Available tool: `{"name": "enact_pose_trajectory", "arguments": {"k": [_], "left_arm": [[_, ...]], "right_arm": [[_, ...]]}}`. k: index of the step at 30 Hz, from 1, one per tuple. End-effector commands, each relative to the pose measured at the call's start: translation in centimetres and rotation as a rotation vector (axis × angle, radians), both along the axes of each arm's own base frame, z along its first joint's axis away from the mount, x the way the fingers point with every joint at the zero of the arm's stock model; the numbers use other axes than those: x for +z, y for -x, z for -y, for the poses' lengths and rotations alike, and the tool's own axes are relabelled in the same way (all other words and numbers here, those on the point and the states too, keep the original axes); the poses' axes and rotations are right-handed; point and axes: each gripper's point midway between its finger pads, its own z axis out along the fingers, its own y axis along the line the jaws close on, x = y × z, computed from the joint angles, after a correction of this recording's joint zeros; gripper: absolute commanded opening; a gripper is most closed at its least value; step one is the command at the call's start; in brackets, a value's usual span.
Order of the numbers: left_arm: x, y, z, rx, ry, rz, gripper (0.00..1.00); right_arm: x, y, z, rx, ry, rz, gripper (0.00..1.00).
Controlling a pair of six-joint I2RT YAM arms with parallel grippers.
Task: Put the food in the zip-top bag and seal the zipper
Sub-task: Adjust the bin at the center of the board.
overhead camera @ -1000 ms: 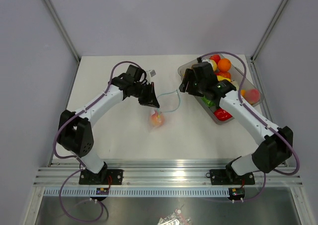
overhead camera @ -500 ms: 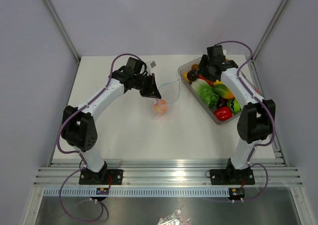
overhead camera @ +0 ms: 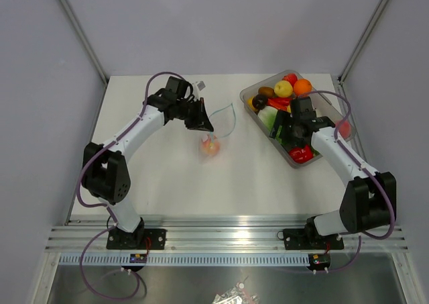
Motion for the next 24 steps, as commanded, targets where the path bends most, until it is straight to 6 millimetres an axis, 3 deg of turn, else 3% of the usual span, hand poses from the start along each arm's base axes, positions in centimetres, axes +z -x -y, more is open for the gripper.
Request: {"name": "enact_pose_trajectory", "arguments": {"k": [1,6,10,15,20,24], "left_arm": [[2.0,-0.7,-0.1,0.006,0.044,0.065,0.00],[2.1,-1.2,-0.8,0.027,0.039,0.067,0.00],[2.2,-1.7,-1.6,0.051,0.040,0.070,0.00],[2.7,-2.1,-2.8,0.082,0.043,0.081,0.00],[2.7,-1.9,-3.7,0.098,0.044,0.080,0.00],[2.4,-1.8,-3.9,0.101,0.046,0.079,0.00]], "right_arm": [[-1.7,0.2,-1.2,0.033,-0.058,-0.026,0.86],[-3.7,1.6,-3.6,0.111,-0.096,-0.079,0.85],[-4.3,4.1,-7.8,0.208,-0.083,-0.105,0.82],[-5.3,6.2,-10.9,0.246,-0.083,-0.140,0.76],[-6.7,8.1,-10.6,0.230,-0.081,-0.189,0.74],[-6.8,10.4,-9.0,0.221,-0.056,-0.229,0.74]]}}
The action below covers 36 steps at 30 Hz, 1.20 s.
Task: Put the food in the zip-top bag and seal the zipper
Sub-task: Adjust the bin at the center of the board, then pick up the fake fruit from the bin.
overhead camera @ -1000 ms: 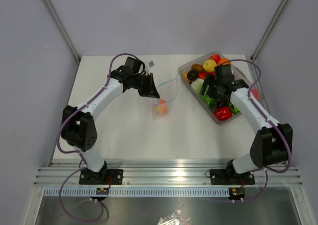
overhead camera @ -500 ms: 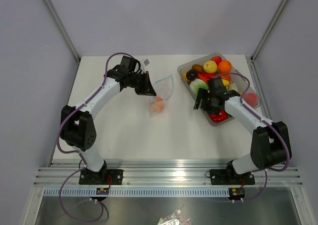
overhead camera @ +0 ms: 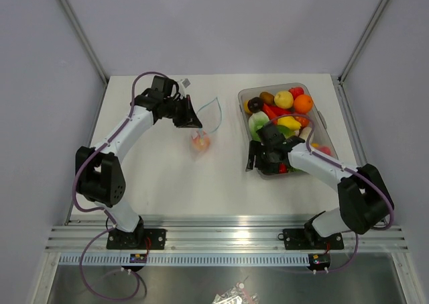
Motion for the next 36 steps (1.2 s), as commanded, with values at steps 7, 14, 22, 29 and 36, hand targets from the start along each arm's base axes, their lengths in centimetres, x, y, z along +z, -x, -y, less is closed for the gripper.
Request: {"name": "enact_pose_trajectory", "arguments": {"k": [7,14,22,29,36], "left_arm": [[2.0,-0.3,0.3,0.001,0.056,0.068,0.00],[2.5,-0.6,0.4,0.031,0.071,0.065,0.00],[1.9,-1.3,0.4,0.040,0.046,0.039,0.00],[1.3,-1.6,0.2,0.040,0.021,0.033,0.00],[1.0,-1.3,0.2,0.030,0.018,0.025,0.00]], "right_arm": [[10.4,-3.3,2.2,-0.086,0.036,0.287,0.79],[13.7,-14.0,4.9,-0.214,0.122,0.397,0.81],[12.4,-23.6,4.5,-0.241,0.088,0.390,0.84],[8.4,-26.3,3.1,-0.219,0.073,0.326,0.85],[6.5,-28.0,2.6,-0.223,0.050,0.313,0.87]]}}
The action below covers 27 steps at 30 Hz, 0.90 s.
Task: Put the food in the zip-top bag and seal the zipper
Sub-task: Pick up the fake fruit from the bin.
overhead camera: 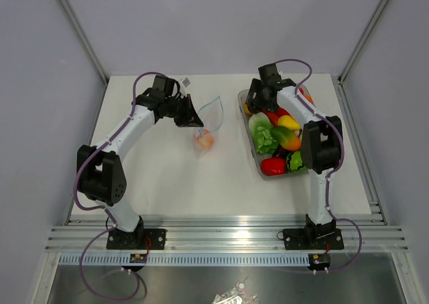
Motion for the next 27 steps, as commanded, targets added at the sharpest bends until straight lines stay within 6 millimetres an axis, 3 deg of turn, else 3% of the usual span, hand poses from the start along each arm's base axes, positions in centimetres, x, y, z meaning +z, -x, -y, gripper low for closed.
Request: {"name": "enact_pose_trajectory", "arguments": {"k": [1,4,8,11,13,14,15,17,18,20,21,23,27], "left_arm": [[1.0,-0.9,0.0,-0.004,-0.001,0.047,0.00],[0.9,-0.8,0.0,-0.006,-0.002,0.043,0.00],[0.8,-0.7,0.0,-0.007,-0.003,0.043,0.00],[0.7,-0.7,-0.1,-0.007,-0.005,0.044,0.00],[0.5,-0.6,-0.1,-0.006,-0.008,0.040,0.00],[0.4,-0.6,-0.1,-0.007,-0.008,0.040,0.00],[0.3,-0.6,-0.1,-0.005,-0.008,0.038,0.00],[0.1,-0.6,0.0,-0.003,-0.001,0.033,0.00],[0.2,-0.6,0.1,-0.004,0.004,0.035,0.00],[0.1,-0.7,0.2,-0.005,0.004,0.036,0.00],[0.0,-0.8,0.3,-0.007,0.003,0.034,0.00],[-0.1,-0.9,0.3,-0.003,0.003,0.030,0.00],[-0.3,-1.0,0.4,-0.002,0.000,0.026,0.00]], "right_arm": [[1.4,-1.9,-0.7,0.015,-0.038,0.058,0.86],[1.1,-2.1,-1.0,0.015,-0.049,0.044,0.79],[1.1,-1.9,-1.0,0.010,-0.054,0.050,0.62],[2.2,-1.4,-0.6,0.001,-0.061,0.072,0.54],[4.5,-0.7,-0.5,0.001,-0.072,0.118,0.54],[4.1,0.1,-0.1,-0.003,-0.066,0.108,0.54],[6.1,0.7,0.0,-0.005,-0.076,0.146,0.53],[6.1,1.9,0.4,-0.005,-0.077,0.145,0.52],[7.8,2.7,0.5,0.000,-0.085,0.176,0.52],[7.7,4.2,0.5,0.016,-0.079,0.167,0.52],[9.3,5.1,-0.3,0.041,-0.080,0.201,0.52],[9.5,6.6,-0.7,0.059,-0.037,0.201,0.53],[12.1,9.2,-2.8,0.108,-0.048,0.248,0.53]]}}
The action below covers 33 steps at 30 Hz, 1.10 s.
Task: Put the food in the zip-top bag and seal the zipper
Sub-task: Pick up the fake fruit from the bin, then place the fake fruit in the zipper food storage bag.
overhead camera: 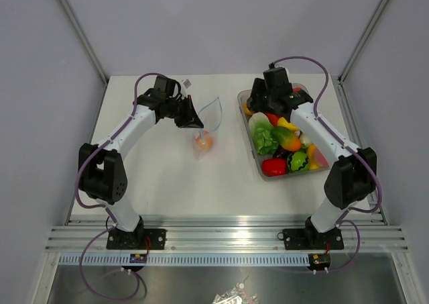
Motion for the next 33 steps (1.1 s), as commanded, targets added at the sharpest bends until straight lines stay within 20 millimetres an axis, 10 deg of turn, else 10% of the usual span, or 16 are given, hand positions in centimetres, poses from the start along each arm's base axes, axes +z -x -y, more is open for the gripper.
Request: {"name": "enact_pose_trajectory", "arguments": {"k": [1,10,25,29,33], "left_arm": [[0.3,-1.1,0.4,0.001,0.006,0.044,0.00],[0.1,-0.9,0.2,0.001,0.001,0.039,0.00],[1.0,-0.4,0.1,-0.005,0.000,0.048,0.00],[1.1,-0.4,0.1,-0.006,0.001,0.052,0.00],[1.2,-0.4,0.1,-0.008,0.006,0.054,0.00]], "right_arm": [[2.7,2.8,-2.6,0.069,0.020,0.064,0.53],[6.9,6.3,-10.3,0.263,-0.067,0.133,0.54],[3.8,4.6,-16.9,0.381,-0.074,0.063,0.59],[3.1,4.3,-16.7,0.371,-0.048,0.047,0.89],[3.9,4.2,-16.5,0.361,-0.042,0.068,0.96]]}}
